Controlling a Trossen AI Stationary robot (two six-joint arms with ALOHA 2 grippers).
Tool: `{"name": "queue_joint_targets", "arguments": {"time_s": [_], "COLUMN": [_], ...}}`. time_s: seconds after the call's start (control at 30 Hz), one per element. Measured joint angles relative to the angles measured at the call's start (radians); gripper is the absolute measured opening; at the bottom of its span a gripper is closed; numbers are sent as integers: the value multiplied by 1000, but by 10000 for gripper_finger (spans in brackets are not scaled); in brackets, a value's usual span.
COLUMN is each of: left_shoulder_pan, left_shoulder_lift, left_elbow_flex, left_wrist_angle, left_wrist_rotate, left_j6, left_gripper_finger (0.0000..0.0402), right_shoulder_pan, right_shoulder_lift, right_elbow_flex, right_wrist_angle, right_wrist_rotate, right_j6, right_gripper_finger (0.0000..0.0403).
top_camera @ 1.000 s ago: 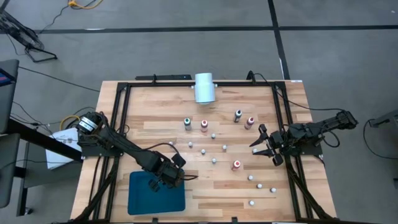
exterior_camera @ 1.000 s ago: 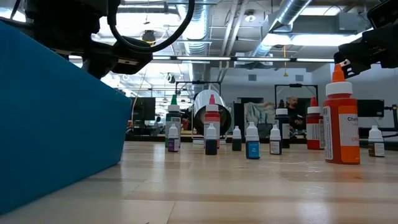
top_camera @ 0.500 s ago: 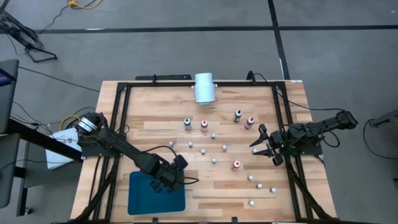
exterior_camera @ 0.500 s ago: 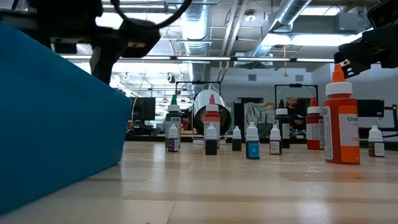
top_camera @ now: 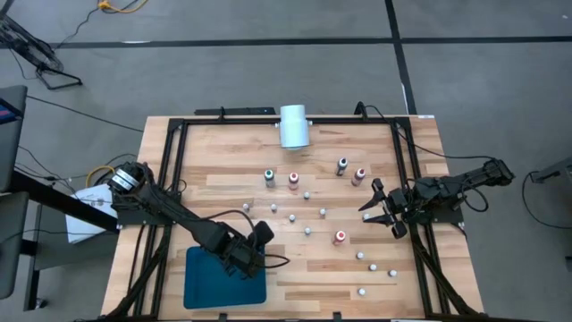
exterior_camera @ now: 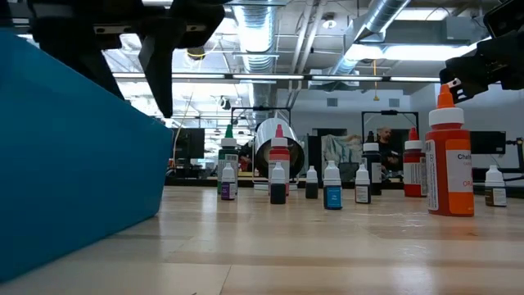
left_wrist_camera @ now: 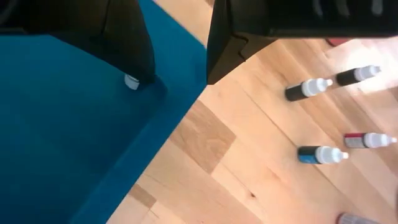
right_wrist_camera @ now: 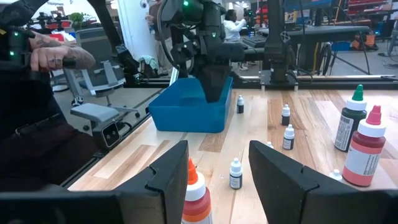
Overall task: Pick & Place food coloring
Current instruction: Put the small black food coloring bottle into the blue bin
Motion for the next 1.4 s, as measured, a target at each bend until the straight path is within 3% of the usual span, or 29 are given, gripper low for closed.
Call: {"name": "queue_joint_targets", "arguments": {"time_s": [0.57, 0.97, 1.4], "left_shoulder_pan": [9, 57, 144], "left_shoulder_lift": [-136, -205, -233], "left_elbow_flex": [-91, -189, -196], "left_wrist_angle": [17, 27, 21], "left_wrist_rotate": [-3, -70, -77], "left_j6": [-75, -203, -265], "left_gripper_finger": [137, 137, 137], "right_shoulder_pan": [0, 0, 0], "right_shoulder_lift": [0, 0, 0], "right_elbow_flex": [0, 0, 0], "right_wrist_angle": [0, 0, 0], "right_wrist_rotate": [0, 0, 0], "right_j6": [0, 0, 0], "right_gripper_finger": [159, 159, 159]}}
